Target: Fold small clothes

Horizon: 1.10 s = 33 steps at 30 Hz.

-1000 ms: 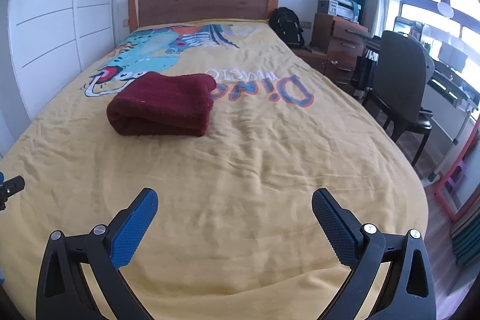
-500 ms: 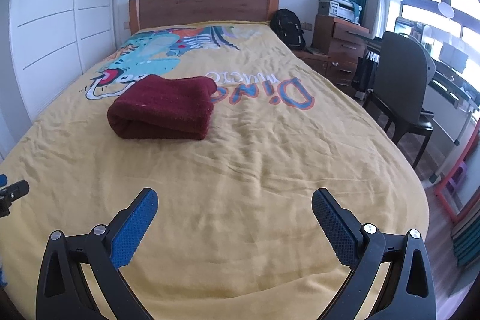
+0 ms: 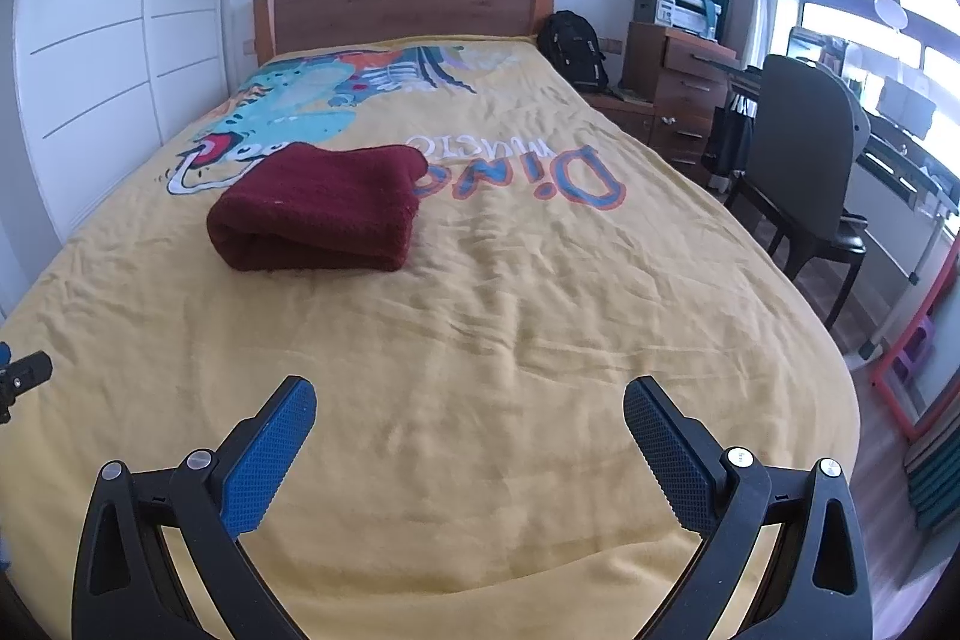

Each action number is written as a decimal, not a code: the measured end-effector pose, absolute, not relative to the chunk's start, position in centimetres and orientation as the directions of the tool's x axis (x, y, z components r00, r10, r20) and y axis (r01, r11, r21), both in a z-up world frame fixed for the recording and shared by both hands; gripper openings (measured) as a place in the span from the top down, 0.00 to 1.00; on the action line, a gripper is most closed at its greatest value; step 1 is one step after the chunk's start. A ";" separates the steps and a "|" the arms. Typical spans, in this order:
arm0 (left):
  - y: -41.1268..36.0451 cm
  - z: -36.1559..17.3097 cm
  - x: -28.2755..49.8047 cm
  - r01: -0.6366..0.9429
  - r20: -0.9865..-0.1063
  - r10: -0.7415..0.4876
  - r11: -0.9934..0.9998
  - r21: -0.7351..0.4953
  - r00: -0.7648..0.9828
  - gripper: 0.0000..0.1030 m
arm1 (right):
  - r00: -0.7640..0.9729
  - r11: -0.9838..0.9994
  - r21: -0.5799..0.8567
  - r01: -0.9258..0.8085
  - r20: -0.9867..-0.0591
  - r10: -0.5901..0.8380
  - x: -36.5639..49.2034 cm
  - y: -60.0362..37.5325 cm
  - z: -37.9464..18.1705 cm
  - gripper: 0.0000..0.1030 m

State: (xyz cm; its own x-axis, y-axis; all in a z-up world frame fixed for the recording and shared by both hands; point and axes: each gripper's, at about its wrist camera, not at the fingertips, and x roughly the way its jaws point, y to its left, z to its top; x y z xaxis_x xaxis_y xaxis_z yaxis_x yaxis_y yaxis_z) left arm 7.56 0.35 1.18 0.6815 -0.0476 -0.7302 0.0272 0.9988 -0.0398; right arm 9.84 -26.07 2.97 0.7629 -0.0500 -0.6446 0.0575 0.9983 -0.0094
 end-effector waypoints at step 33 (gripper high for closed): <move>-0.9 1.6 7.8 0.035 -0.721 -0.002 0.999 0.030 0.693 0.01 | 0.738 0.997 -0.028 0.066 -0.671 -0.068 9.6 -26.8 1.9 0.00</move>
